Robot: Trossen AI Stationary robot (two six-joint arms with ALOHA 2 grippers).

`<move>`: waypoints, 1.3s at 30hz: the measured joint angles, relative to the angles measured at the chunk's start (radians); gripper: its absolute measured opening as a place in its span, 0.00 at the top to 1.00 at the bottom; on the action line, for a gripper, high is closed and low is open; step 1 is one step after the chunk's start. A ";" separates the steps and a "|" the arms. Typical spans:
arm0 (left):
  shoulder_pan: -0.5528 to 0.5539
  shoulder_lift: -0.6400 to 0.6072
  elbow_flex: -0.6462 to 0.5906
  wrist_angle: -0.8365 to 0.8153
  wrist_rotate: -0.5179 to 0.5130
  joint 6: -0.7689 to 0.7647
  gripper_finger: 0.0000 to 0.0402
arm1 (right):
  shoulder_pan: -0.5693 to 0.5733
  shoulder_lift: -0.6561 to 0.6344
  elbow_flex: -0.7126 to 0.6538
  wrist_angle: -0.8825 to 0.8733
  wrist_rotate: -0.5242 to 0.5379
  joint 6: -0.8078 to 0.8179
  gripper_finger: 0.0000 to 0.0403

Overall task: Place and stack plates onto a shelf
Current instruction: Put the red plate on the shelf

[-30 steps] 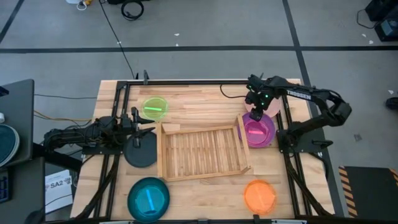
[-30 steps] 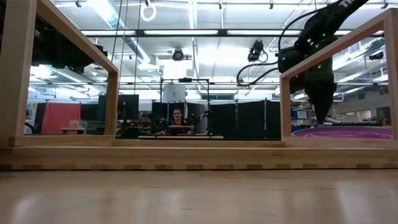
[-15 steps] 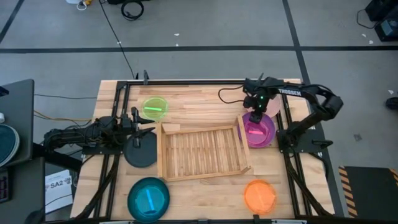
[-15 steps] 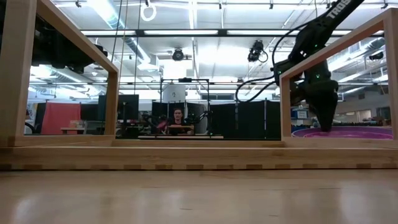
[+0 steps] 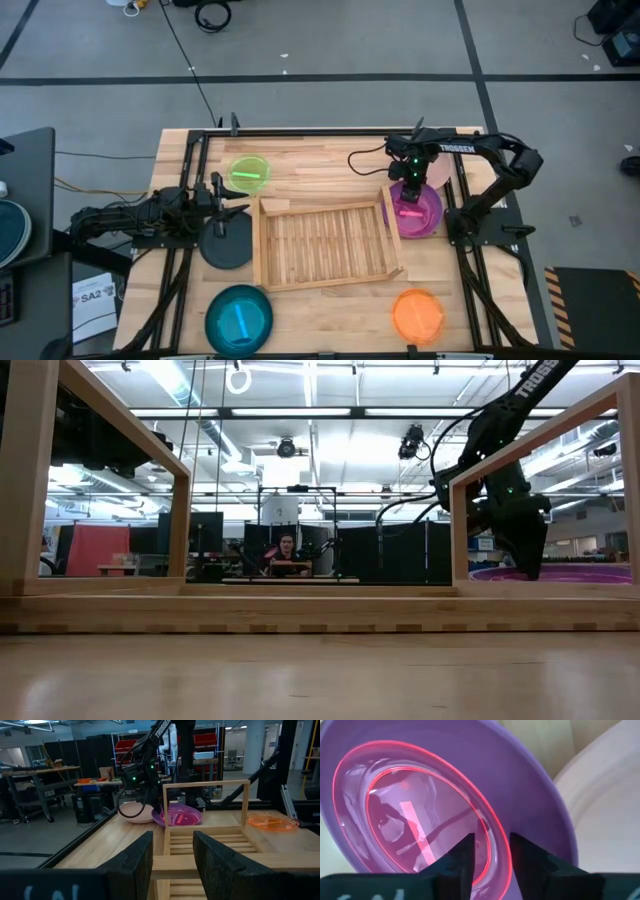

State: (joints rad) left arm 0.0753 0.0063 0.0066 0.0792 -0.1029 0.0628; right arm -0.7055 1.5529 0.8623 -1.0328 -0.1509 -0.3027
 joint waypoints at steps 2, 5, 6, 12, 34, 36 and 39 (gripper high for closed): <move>0.000 0.000 0.000 0.000 0.000 0.000 0.64 | 0.000 0.000 0.000 0.000 0.005 0.000 0.74; 0.000 0.000 0.000 0.000 0.000 0.000 0.64 | 0.000 -0.001 0.000 -0.001 0.024 0.000 0.81; 0.000 0.000 0.000 0.000 0.000 0.000 0.64 | 0.000 -0.001 0.000 -0.002 0.029 0.000 0.83; 0.000 0.000 0.000 0.000 0.000 0.000 0.64 | 0.000 -0.002 0.000 -0.005 0.035 0.001 0.97; 0.000 0.000 0.000 0.000 0.000 0.000 0.64 | 0.000 -0.002 0.005 -0.072 0.039 0.024 0.99; 0.000 0.000 0.000 0.000 0.000 0.000 0.64 | 0.000 -0.002 0.024 -0.096 0.039 0.024 0.99; 0.000 0.000 0.000 0.000 0.000 0.000 0.64 | 0.000 -0.002 0.069 -0.135 0.056 0.044 0.99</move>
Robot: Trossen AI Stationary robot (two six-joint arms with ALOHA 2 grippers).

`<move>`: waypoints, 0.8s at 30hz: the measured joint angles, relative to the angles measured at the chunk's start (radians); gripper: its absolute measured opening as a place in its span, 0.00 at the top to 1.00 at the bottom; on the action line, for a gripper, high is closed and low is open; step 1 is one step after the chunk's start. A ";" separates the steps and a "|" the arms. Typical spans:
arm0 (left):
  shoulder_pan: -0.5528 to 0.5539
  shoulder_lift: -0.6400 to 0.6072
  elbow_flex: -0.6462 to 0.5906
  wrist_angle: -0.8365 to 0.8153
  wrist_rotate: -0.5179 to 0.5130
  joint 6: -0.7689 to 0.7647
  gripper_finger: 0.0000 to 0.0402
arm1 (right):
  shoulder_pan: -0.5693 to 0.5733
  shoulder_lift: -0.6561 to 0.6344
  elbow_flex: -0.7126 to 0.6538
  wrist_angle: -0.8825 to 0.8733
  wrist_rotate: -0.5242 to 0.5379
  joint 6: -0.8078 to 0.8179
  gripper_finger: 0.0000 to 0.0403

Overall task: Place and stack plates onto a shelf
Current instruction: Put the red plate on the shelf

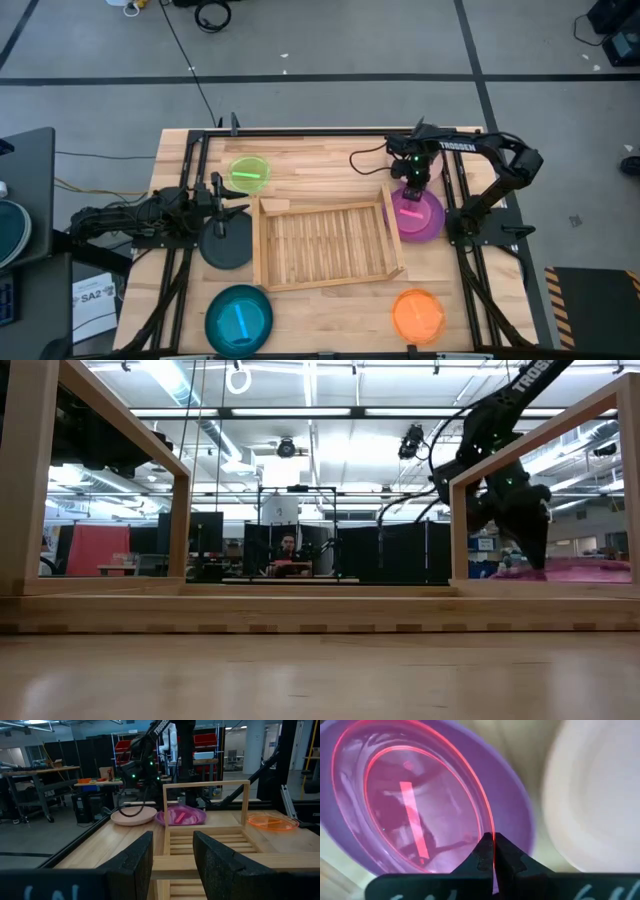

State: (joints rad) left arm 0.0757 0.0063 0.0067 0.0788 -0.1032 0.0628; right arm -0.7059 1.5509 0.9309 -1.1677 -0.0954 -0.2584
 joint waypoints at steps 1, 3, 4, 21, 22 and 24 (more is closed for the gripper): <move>0.000 0.000 0.000 0.000 0.000 0.000 0.64 | 0.000 0.000 0.018 -0.014 0.018 0.003 0.99; 0.000 0.000 0.000 0.000 0.000 0.000 0.64 | 0.000 0.000 0.061 -0.049 0.053 0.003 0.99; 0.000 0.000 0.000 0.000 0.000 0.000 0.64 | 0.000 0.000 0.083 -0.068 0.068 0.003 0.99; 0.000 0.000 0.000 0.000 0.000 0.000 0.64 | 0.000 0.000 0.586 -0.280 0.346 0.002 0.99; 0.000 0.000 0.000 0.000 0.000 0.000 0.64 | 0.000 0.000 0.613 -0.275 0.359 0.002 0.99; 0.000 0.000 0.000 0.000 0.000 0.000 0.64 | 0.000 0.000 0.668 -0.262 0.376 0.002 0.99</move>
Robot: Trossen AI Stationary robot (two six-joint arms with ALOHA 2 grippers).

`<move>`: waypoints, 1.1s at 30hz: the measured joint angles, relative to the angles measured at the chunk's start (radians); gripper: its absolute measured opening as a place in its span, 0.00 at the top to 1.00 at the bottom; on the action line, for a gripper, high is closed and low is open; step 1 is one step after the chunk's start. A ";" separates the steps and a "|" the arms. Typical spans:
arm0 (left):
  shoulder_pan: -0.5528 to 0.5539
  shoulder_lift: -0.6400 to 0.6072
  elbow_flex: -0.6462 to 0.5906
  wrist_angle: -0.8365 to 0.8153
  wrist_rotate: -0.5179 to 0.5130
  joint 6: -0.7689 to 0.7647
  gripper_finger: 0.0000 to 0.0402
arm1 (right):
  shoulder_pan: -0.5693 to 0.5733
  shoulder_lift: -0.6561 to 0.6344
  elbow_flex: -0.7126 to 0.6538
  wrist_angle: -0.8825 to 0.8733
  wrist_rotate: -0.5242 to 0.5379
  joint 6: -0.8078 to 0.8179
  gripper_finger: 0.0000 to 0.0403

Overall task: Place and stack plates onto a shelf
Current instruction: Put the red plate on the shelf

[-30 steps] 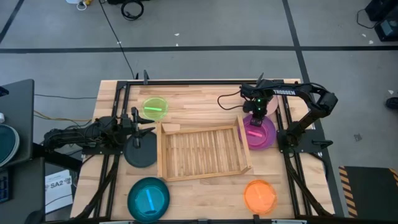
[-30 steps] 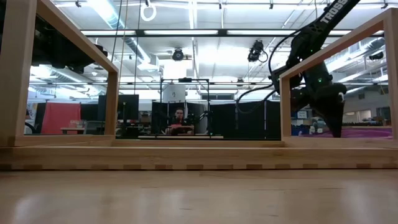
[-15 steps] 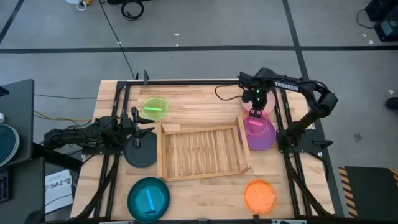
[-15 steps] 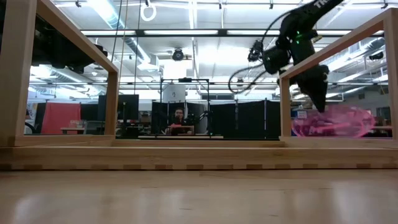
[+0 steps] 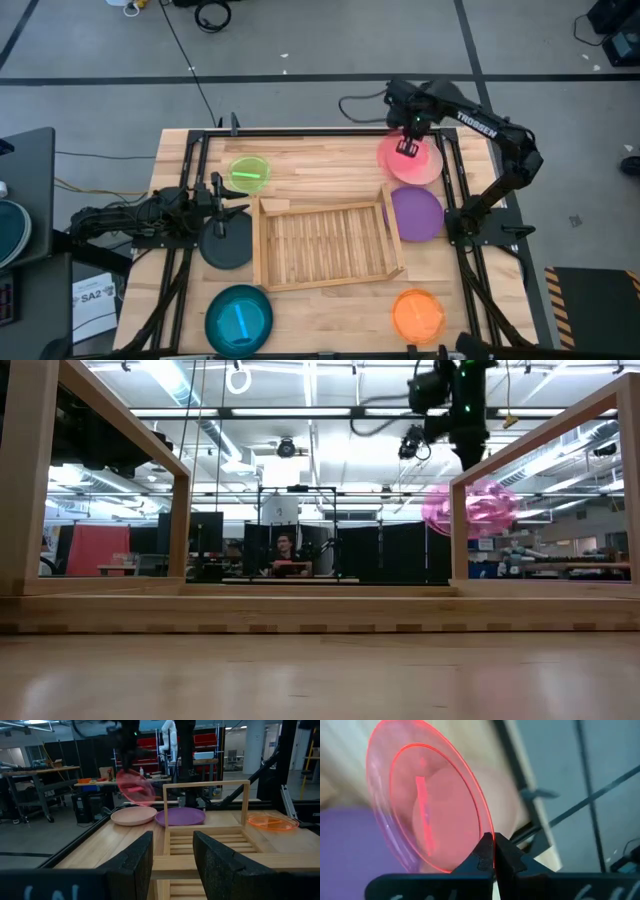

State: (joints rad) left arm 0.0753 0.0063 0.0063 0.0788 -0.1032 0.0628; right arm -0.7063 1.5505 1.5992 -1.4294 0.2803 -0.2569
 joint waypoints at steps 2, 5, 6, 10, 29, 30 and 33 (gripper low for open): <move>0.000 0.000 0.000 0.000 0.000 0.000 0.64 | 0.000 0.000 0.050 0.022 0.007 0.000 0.99; 0.000 0.000 0.000 0.000 0.000 0.000 0.64 | 0.000 0.000 0.112 0.074 0.006 0.002 0.99; 0.000 0.000 0.000 0.000 0.000 0.000 0.64 | 0.002 0.000 0.127 0.091 0.001 0.003 0.99; 0.000 0.000 0.000 0.000 0.000 0.000 0.64 | 0.013 0.000 0.159 0.178 -0.085 0.003 0.99; 0.000 0.000 0.000 0.000 0.000 0.000 0.64 | 0.242 0.000 0.161 0.291 -0.413 0.091 0.98; 0.000 0.000 0.000 0.000 0.000 0.000 0.64 | 0.261 0.000 0.161 0.291 -0.424 0.099 0.98; 0.000 0.000 0.000 0.000 0.000 0.000 0.64 | 0.325 0.000 0.161 0.291 -0.449 0.117 0.98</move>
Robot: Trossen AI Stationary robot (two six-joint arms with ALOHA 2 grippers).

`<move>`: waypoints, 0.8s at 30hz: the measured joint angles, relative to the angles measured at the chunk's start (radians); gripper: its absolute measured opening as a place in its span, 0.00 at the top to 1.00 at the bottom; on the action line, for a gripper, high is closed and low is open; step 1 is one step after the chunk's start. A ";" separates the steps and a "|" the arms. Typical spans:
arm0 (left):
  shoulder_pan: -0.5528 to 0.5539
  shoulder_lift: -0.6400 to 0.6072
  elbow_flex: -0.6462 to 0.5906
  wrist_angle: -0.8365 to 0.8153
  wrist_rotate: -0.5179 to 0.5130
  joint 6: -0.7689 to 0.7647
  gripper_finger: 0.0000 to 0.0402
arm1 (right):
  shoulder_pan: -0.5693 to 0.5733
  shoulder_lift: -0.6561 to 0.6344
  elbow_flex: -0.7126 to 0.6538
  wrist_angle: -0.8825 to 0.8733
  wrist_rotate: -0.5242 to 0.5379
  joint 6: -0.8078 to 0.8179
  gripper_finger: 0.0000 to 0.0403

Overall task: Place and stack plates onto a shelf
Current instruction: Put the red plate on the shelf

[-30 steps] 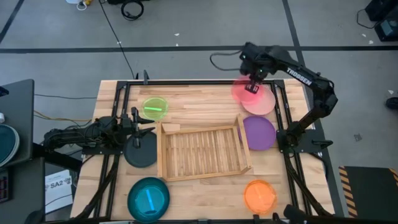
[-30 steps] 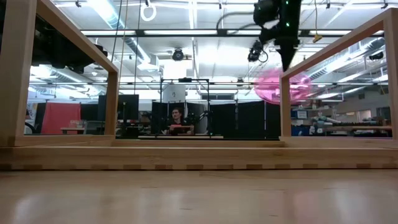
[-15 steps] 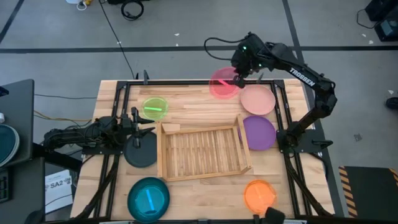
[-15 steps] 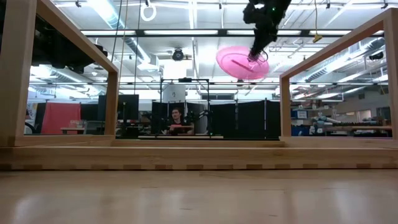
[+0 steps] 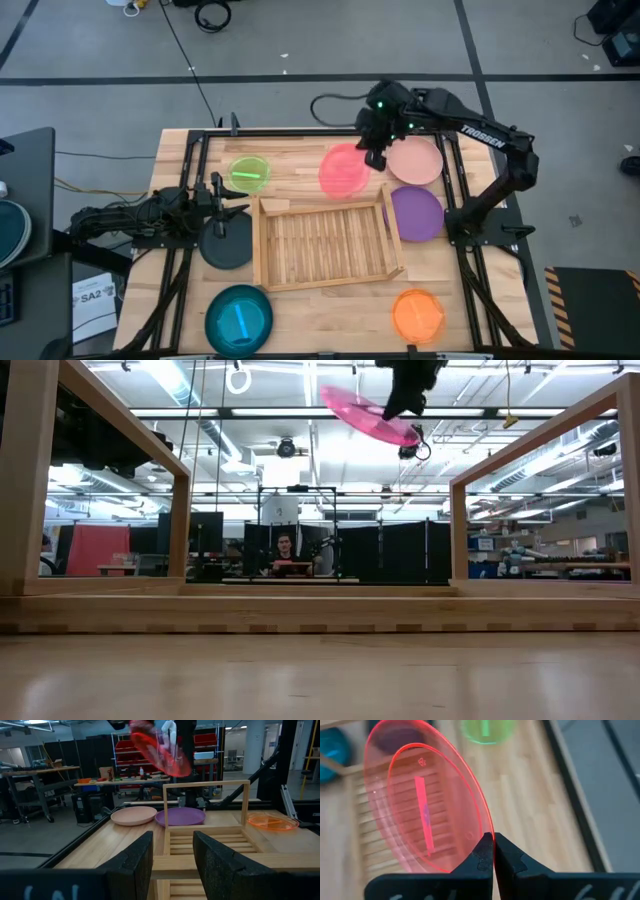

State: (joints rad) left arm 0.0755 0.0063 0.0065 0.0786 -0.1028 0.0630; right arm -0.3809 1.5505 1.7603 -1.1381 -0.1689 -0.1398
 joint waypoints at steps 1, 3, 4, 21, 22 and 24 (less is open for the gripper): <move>0.000 0.000 0.000 0.000 0.000 0.000 0.64 | 0.021 0.000 0.000 0.000 -0.005 0.010 0.98; 0.000 0.000 0.000 0.000 0.000 0.000 0.64 | 0.066 0.000 0.000 0.000 -0.011 0.017 0.98; 0.000 0.000 0.000 0.000 0.000 0.000 0.64 | 0.088 0.000 0.000 0.000 -0.012 0.017 0.98; 0.000 0.000 0.000 0.000 0.000 0.000 0.64 | 0.313 0.002 -0.250 0.182 -0.017 0.070 0.98; 0.000 0.000 0.000 0.000 0.000 0.000 0.64 | 0.314 0.002 -0.278 0.201 -0.017 0.070 0.98; 0.000 0.000 0.000 0.000 0.000 0.000 0.64 | 0.314 0.003 -0.329 0.212 -0.017 0.083 0.98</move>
State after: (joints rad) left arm 0.0757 0.0063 0.0067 0.0784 -0.1032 0.0628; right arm -0.0669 1.5532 1.4310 -0.9260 -0.1860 -0.0571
